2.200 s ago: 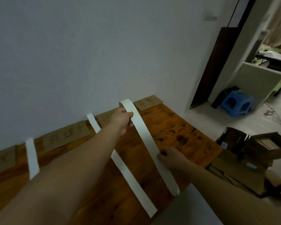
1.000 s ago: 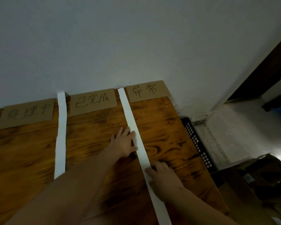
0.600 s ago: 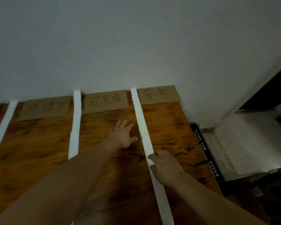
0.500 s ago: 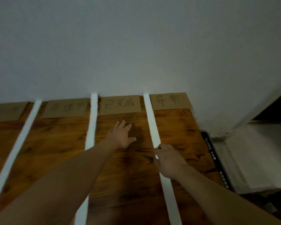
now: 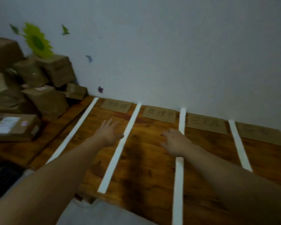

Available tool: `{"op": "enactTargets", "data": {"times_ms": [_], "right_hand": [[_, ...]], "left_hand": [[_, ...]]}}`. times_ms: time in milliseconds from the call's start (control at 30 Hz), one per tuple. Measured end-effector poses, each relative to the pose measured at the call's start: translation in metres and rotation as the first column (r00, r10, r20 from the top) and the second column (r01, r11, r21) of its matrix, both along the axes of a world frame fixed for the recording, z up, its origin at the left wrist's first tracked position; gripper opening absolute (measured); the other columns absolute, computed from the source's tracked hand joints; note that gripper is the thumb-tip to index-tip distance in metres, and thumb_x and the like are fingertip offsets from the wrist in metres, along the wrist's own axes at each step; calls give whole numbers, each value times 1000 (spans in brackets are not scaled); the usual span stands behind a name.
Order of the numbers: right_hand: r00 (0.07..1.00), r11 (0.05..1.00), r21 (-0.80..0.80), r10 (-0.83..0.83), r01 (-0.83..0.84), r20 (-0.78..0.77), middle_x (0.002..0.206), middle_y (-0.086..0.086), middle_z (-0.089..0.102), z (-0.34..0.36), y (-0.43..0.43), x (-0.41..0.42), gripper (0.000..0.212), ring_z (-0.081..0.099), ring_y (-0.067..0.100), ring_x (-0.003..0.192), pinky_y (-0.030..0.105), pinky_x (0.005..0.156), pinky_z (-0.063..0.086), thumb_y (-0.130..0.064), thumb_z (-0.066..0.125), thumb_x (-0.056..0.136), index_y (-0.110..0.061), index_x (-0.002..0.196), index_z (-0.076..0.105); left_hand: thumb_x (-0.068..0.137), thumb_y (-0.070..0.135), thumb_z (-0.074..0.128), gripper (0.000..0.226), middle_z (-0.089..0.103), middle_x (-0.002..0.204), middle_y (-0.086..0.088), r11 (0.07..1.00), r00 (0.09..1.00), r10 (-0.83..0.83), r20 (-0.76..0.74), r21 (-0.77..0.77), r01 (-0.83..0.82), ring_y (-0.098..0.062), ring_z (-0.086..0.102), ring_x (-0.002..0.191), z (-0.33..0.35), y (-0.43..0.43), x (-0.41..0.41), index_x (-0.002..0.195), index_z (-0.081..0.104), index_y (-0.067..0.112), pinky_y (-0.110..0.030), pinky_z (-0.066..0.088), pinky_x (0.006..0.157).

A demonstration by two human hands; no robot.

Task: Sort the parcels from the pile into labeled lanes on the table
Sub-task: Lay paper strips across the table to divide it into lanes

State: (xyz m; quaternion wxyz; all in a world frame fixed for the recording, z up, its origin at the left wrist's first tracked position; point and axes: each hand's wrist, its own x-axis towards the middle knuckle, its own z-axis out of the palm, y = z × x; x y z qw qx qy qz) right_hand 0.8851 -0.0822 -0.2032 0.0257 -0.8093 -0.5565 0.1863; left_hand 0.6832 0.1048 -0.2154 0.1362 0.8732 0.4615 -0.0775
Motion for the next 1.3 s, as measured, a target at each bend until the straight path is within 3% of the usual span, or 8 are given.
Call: {"op": "enactTargets", "data": {"times_ms": [133,267,400,667,800,967,1167,1300], "right_hand": [[999,998,-34,47,-47,-10,142,9,38,0,69,-91,52,37,28,130,39,105,38,-40,47,97,-21,144,37],[991,990,-74,118,-122,-59,145,9,34,-10,125,-170,54,36,31,132,40,106,37,-39,48,98,-21,147,34],[978,971,-128,190,-200,-88,150,12,29,-20,177,-218,57,32,32,136,39,108,32,-40,48,99,-20,149,30],[962,958,-124,247,-260,-114,155,7,27,-80,290,-273,60,26,26,141,35,113,25,-42,47,97,-18,150,30],[951,949,-110,281,-296,-128,153,7,32,-117,321,-302,53,28,26,139,36,113,26,-33,47,98,-16,147,35],[925,910,-167,372,-379,-71,160,8,15,-147,338,-329,61,14,28,146,42,117,16,-27,46,97,-16,152,22],[946,904,-283,320,-320,-48,162,4,-1,-162,360,-362,68,-4,28,148,48,118,6,-31,44,99,-18,154,7],[976,920,-326,209,-219,-65,162,4,-3,-152,377,-380,68,-4,29,148,50,117,10,-30,46,98,-18,154,8]], "left_hand": [[96,46,40,59,-1,159,-4,999,992,-36,-121,-6,36,-30,-6,146,0,49,-112,149,27,22,-42,6,119],[92,52,48,75,-2,160,-3,988,990,123,-74,-81,-129,-29,-6,146,-9,83,-200,151,11,25,-45,9,117],[91,55,46,77,-4,160,-5,989,987,110,-113,-87,-120,-30,-7,146,-28,116,-244,151,9,25,-50,13,117],[90,49,50,76,-3,160,-2,989,985,4,-175,-146,-29,-26,-10,146,-90,191,-268,151,8,29,-51,12,117],[91,52,45,77,-6,160,3,975,965,-167,-204,-181,131,-21,-11,146,-128,216,-272,151,3,27,-49,4,116],[93,53,41,77,-9,159,3,926,899,-366,-240,-194,325,-20,-15,145,-151,236,-287,151,-1,24,-51,-1,117],[93,53,40,77,-10,159,0,881,840,-471,-268,-181,437,-21,-19,144,-154,268,-314,151,-2,23,-50,-7,115],[93,55,39,78,-12,159,0,861,837,-505,-210,-195,470,-21,-19,144,-145,283,-324,151,-4,25,-50,-6,115]]}}
